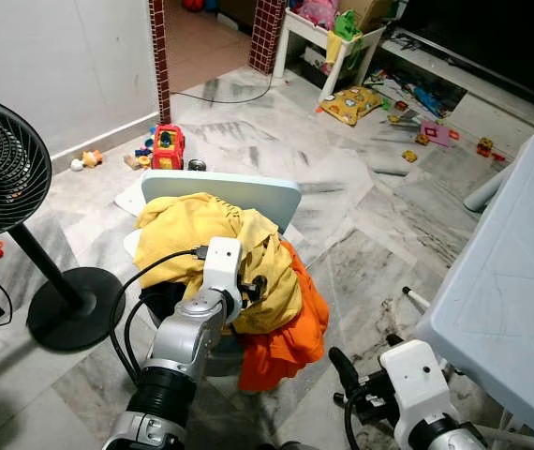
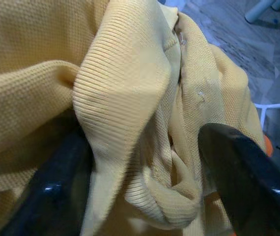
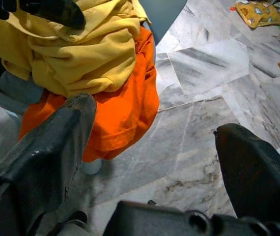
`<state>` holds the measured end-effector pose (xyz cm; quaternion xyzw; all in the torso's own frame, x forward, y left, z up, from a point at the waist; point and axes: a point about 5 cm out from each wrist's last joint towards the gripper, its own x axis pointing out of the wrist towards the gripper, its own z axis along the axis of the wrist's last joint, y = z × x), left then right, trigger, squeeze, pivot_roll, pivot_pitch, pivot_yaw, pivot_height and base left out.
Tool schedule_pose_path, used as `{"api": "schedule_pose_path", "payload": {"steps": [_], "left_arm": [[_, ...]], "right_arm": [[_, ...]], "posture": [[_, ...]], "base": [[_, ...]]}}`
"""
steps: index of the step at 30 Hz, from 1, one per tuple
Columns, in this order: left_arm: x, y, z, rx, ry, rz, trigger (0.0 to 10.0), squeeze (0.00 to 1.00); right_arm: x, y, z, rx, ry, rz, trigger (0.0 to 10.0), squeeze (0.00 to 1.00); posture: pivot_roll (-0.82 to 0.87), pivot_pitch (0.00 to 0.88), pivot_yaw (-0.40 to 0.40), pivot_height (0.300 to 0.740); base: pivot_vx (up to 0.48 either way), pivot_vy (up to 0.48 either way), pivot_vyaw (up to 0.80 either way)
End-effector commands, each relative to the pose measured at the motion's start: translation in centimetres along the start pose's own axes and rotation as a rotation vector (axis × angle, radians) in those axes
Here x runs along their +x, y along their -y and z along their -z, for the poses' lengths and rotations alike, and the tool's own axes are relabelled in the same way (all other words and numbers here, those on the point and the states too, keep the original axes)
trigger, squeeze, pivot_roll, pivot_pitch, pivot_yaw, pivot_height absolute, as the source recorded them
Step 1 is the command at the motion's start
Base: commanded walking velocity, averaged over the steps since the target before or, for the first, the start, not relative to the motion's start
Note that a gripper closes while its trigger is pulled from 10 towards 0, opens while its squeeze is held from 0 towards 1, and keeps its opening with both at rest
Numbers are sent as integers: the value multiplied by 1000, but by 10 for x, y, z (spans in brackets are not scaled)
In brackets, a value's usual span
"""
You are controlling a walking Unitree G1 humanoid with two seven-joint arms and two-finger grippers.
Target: Hang hanger
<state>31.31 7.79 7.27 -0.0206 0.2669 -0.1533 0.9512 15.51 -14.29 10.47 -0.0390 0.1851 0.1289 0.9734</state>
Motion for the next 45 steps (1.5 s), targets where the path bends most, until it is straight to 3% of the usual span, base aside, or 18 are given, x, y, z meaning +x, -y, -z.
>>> {"api": "schedule_pose_path", "payload": {"steps": [1, 6, 11, 13, 16, 17, 18, 21, 24, 25, 26, 31, 33, 34, 35, 42, 45], "left_arm": [[0, 4, -1, 13, 7, 14, 0, 0], [-4, 0, -4, 35, 20, -1, 0, 0], [-7, -2, -13, 152, 62, 1, 0, 0], [-5, -1, -18, 241, 86, 11, 1451, 0], [-3, 0, -22, 280, 97, 18, 2000, 0], [-2, 0, -25, 285, 103, 23, 2549, 0], [0, 3, -32, 335, 129, 44, 3765, 0], [2, 7, -38, 395, 152, 68, 3961, 0], [7, 11, -42, 325, 138, 78, 4314, 0], [7, 11, -43, 306, 137, 80, 6784, 0], [8, 12, -43, 287, 130, 80, 10000, 0], [9, 14, -43, 283, 107, 96, 10000, 0], [6, 18, -41, 295, 113, 151, 10000, 43], [5, 18, -41, 313, 115, 143, 10000, 902], [5, 17, -40, 320, 118, 139, 10000, 1000], [-14, 17, -27, 300, 144, 159, 10000, 1000], [-28, 13, -16, 348, 161, 158, 10000, 1000]], "right_arm": [[-2, 6, -1, -8, -7, 28, 10000, 0], [0, 8, -2, -11, -3, 26, 10000, 0], [2, 9, -3, -14, 2, 25, 10000, 0], [4, 9, -4, -17, 7, 24, 10000, 0], [5, 9, -5, -18, 10, 24, 10000, 0], [5, 9, -5, -18, 11, 24, 10000, 0], [5, 9, -5, -19, 12, 25, 10000, 0], [5, 9, -5, -20, 12, 26, 10000, 0], [6, 9, -5, -20, 13, 27, 10000, 0], [6, 9, -5, -20, 14, 27, 10000, 0], [7, 9, -5, -20, 14, 27, 10000, 0], [7, 8, -5, -21, 16, 23, 10000, 0], [7, 8, -5, -21, 15, 23, 10000, 0], [7, 8, -5, -21, 14, 24, 10000, 0], [7, 8, -5, -22, 14, 24, 10000, 0], [9, 9, -5, -21, 18, 24, 10000, 0], [10, 10, -5, -21, 20, 24, 10000, 0]], "posture": [[-78, 140, -175, 740], [-73, 133, -175, 740], [-68, 127, -174, 740], [-68, 122, -173, 740], [-71, 121, -171, 740], [-70, 119, -171, 740], [-70, 116, -169, 740], [-70, 114, -167, 740], [-70, 110, -164, 740], [-71, 109, -163, 740], [-70, 109, -163, 740], [-69, 107, -163, 740], [-67, 107, -163, 740], [-66, 107, -163, 740], [-65, 107, -164, 740], [-54, 107, -163, 740], [-46, 106, -162, 740]], "base": [[0, 0, 0], [0, 0, 0], [0, 0, 0], [0, 0, 0], [0, 0, 0], [0, 0, 0], [0, 0, 0], [0, 0, 0], [0, 0, 0], [0, 0, 0], [0, 0, 0], [0, 0, 0], [0, 0, 0], [0, 0, 0], [0, 0, 0], [0, 0, 0], [0, 0, 0]]}}
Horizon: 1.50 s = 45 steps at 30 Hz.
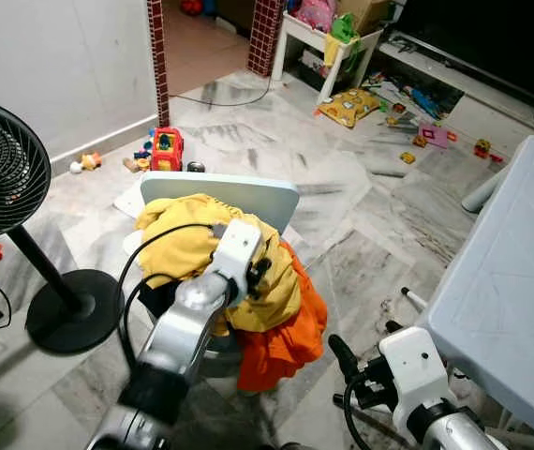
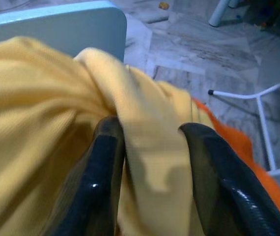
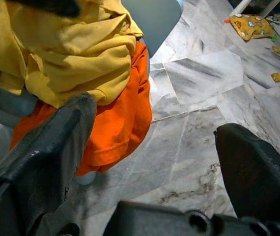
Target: Hang hanger
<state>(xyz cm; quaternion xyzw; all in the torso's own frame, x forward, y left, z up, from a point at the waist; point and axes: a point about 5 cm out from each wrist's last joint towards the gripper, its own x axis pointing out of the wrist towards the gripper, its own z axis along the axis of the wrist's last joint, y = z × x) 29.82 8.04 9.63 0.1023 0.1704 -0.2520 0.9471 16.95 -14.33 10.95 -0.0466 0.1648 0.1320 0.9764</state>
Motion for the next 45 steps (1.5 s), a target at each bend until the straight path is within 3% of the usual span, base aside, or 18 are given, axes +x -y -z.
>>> {"api": "schedule_pose_path", "payload": {"steps": [1, 4, 10, 16, 19, 23, 30, 36, 45], "left_arm": [[-12, 8, 5, 52, 6, 38, 10000, 1000], [-20, 8, 12, 70, -5, 46, 10000, 1000], [-55, 5, 23, 186, -2, 85, 10000, 1000], [-67, 6, 37, 145, -56, 92, 10000, 1000], [-63, 7, 44, 29, -113, 65, 10000, 1000], [-60, 5, 43, 20, -114, 53, 10000, 1000], [-42, -11, 44, 68, -125, -8, 10000, 1000], [-33, -12, 51, 67, -173, 14, 10000, 1000], [-9, -12, 44, 191, -129, 31, 10000, 1000]], "right_arm": [[0, 6, 4, -2, -18, 24, 10000, 0], [0, 6, 4, -2, -17, 23, 10000, 0], [4, 8, 3, -5, -8, 20, 10000, 0], [6, 7, 2, -7, -2, 17, 10000, 0], [8, 5, 1, -7, 5, 14, 10000, 0], [8, 5, 1, -7, 7, 12, 10000, 0], [7, 8, 0, -12, 8, 18, 10000, 0], [4, 8, 0, -14, 5, 20, 10000, 0], [0, 9, 0, -16, -2, 24, 10000, 0]], "posture": [[-43, 105, -163, 740], [-40, 104, -163, 740], [-23, 96, -164, 740], [-14, 93, -162, 740], [-18, 89, -162, 740], [-20, 86, -163, 740], [-33, 85, -161, 740], [-50, 89, -163, 740], [-74, 94, -171, 740]], "base": [[0, 0, 0], [0, 0, 0], [0, 0, 0], [0, 0, 0], [0, 0, 0], [0, 0, 0], [0, 0, 0], [0, 0, 0], [0, 0, 0]]}}
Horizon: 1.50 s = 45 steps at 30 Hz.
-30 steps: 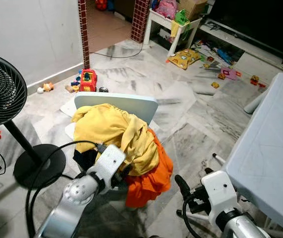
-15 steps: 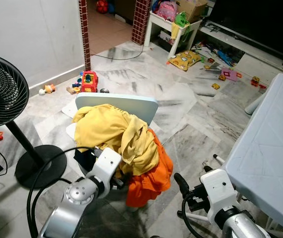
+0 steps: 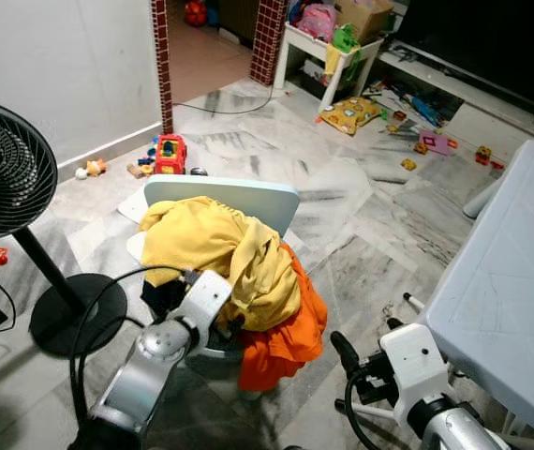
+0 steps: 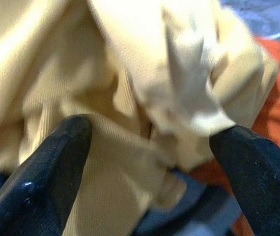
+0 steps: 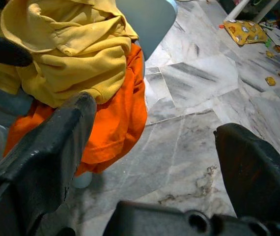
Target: Hang hanger
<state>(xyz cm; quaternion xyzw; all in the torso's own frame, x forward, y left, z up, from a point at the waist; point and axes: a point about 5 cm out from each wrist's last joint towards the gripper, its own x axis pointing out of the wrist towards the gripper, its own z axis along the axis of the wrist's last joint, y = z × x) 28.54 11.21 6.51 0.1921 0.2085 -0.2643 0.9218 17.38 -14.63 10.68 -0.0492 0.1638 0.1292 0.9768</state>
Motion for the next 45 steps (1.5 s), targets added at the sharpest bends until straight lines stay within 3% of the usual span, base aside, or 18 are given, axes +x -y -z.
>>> {"api": "schedule_pose_path", "payload": {"steps": [1, 4, 5, 7, 8, 10, 11, 18, 19, 20, 21, 36, 45], "left_arm": [[4, 5, 2, 31, -4, 16, 10000, 1000], [13, 6, -4, 73, 28, 15, 10000, 1000], [17, 6, -6, 82, 36, 14, 10000, 831], [19, 7, -7, 84, 38, 16, 10000, 831], [20, 8, -9, 87, 41, 20, 10000, 341], [22, 8, -10, 89, 44, 23, 10000, 341], [23, 9, -11, 90, 46, 25, 10000, 20], [35, 7, -18, 100, 89, 24, 10000, 0], [38, 10, -20, 99, 99, 52, 9255, 0], [38, 10, -20, 99, 99, 52, 9255, 0], [38, 12, -20, 105, 98, 68, 0, 0], [27, 24, -24, 58, 153, 131, 0, 0], [29, 23, -23, 36, 131, 136, 0, 0]], "right_arm": [[-4, 5, -1, -12, -3, 17, 10000, 0], [-5, 5, -2, -13, -3, 20, 10000, 0], [-6, 5, -2, -14, -4, 20, 10000, 0], [-6, 5, -2, -14, -4, 20, 10000, 0], [-7, 5, -2, -13, -6, 20, 10000, 0], [-7, 5, -2, -13, -7, 20, 10000, 0], [-7, 4, -2, -13, -7, 19, 10000, 0], [-6, 4, -2, -11, -6, 20, 10000, 0], [-7, 4, -2, -11, -7, 22, 10000, 0], [-7, 4, -2, -11, -7, 22, 10000, 0], [-7, 4, -2, -12, -8, 23, 10000, 0], [-5, 6, -3, -15, -8, 24, 10000, 0], [-4, 7, -4, -17, -2, 26, 10000, 0]], "posture": [[-74, 94, -171, 740], [-82, 96, -172, 740], [-84, 97, -173, 740], [-84, 97, -173, 740], [-85, 98, -175, 740], [-85, 98, -175, 740], [-85, 99, -175, 740], [-93, 100, -174, 740], [-99, 100, -173, 740], [-99, 100, -173, 740], [-102, 100, -172, 740], [-84, 98, -173, 740], [-87, 90, -167, 740]], "base": [[0, 0, 0], [0, 0, 0], [0, 0, 0], [0, 0, 0], [0, 0, 0], [0, 0, 0], [0, 0, 0], [0, 0, 0], [0, 0, 0], [0, 0, 0], [0, 0, 0], [0, 0, 0], [0, 0, 0]]}}
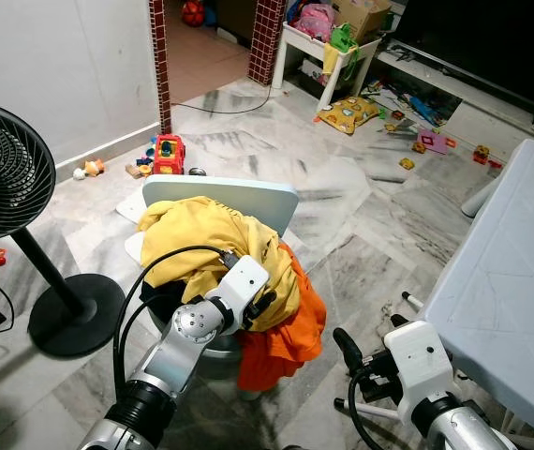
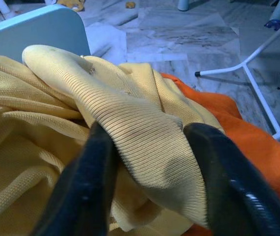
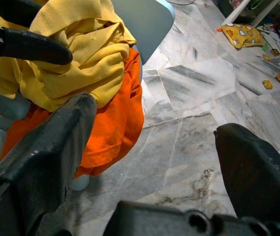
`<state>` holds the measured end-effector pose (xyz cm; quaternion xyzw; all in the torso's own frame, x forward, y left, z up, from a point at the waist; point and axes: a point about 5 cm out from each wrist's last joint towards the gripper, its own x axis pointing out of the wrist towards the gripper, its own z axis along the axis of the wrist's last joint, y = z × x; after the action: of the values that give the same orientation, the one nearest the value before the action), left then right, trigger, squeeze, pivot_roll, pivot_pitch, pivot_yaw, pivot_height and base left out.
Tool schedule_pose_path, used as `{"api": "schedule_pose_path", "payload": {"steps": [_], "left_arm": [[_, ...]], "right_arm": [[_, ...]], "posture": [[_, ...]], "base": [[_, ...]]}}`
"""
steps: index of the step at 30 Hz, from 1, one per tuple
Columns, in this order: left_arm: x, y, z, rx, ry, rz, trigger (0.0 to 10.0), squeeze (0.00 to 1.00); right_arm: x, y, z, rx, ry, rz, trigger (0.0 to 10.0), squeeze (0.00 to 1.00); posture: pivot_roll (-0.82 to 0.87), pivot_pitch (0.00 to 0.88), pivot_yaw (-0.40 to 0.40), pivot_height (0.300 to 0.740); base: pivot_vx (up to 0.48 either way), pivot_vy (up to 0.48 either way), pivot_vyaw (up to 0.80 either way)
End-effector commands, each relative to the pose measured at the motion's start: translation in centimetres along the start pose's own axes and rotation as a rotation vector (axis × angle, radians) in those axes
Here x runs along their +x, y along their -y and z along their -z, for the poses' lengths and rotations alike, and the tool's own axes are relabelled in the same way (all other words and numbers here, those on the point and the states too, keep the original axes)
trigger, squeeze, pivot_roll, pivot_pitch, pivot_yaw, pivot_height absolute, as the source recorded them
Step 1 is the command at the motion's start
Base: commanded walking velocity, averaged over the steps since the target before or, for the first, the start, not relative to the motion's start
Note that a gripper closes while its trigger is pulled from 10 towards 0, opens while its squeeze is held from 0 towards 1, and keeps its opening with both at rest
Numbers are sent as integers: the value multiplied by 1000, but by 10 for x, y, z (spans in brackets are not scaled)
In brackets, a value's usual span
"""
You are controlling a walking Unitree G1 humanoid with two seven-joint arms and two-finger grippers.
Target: Hang hanger
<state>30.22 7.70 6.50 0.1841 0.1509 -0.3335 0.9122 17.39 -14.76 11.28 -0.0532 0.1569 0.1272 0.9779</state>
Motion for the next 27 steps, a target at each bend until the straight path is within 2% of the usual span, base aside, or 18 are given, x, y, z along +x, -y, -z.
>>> {"api": "schedule_pose_path", "payload": {"steps": [1, 17, 20, 25, 27], "left_arm": [[2, 5, -2, -21, -7, 22, 0, 0], [4, 5, -2, -70, -16, 17, 0, 0], [3, 0, -15, -124, 66, -36, 0, 0], [1, -5, -41, -133, 200, -49, 0, 0], [1, -5, -45, -133, 216, -48, 0, 0]], "right_arm": [[-2, 5, 2, -9, -14, 21, 10000, 0], [-1, 6, 2, -9, -14, 20, 10000, 0], [1, 6, 3, -9, -14, 19, 10000, 0], [11, 7, 0, -6, 14, 26, 10000, 0], [12, 8, -1, -6, 18, 27, 10000, 0]], "posture": [[-88, 89, -166, 740], [-85, 84, -168, 740], [-80, 76, -165, 740], [-45, 36, -150, 740], [-45, 36, -150, 740]], "base": [[0, 0, 0], [0, 0, 0], [0, 0, 0], [0, 0, 0], [0, 0, 0]]}}
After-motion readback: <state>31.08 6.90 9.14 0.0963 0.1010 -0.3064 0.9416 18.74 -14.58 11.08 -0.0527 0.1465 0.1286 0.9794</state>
